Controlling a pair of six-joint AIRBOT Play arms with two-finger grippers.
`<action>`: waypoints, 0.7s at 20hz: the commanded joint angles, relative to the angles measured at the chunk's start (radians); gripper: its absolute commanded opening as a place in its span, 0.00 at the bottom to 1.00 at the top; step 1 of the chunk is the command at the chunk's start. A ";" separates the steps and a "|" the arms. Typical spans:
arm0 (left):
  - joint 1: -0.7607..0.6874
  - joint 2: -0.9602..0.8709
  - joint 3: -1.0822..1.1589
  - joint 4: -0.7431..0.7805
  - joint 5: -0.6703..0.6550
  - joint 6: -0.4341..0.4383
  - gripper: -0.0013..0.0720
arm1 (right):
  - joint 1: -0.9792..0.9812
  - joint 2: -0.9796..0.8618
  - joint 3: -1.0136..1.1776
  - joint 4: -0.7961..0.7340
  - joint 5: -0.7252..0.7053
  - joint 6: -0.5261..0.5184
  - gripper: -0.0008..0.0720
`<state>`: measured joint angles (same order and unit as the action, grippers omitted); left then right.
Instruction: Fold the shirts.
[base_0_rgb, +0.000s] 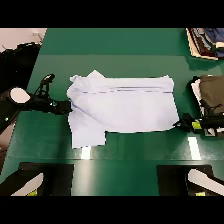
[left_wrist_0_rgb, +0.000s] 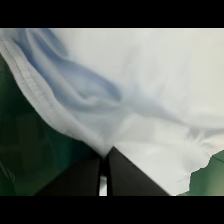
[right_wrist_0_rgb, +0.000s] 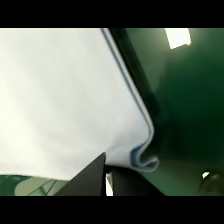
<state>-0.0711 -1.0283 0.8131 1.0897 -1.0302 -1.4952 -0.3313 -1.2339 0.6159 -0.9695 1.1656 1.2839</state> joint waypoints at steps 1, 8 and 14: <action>0.000 0.000 0.002 -0.011 0.000 -0.002 0.05 | 0.051 0.063 -0.004 0.008 -0.071 -0.003 0.04; 0.000 0.052 0.223 -0.015 -0.048 -0.010 0.05 | 0.139 0.298 0.242 -0.001 -0.027 -0.002 0.03; 0.000 0.213 0.655 0.071 -0.066 -0.024 0.05 | 0.161 0.376 0.657 0.000 0.021 -0.001 0.03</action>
<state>-0.0711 -0.8761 1.2789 1.1259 -1.0866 -1.5169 -0.1802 -0.8963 1.0927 -0.9710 1.1645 1.2808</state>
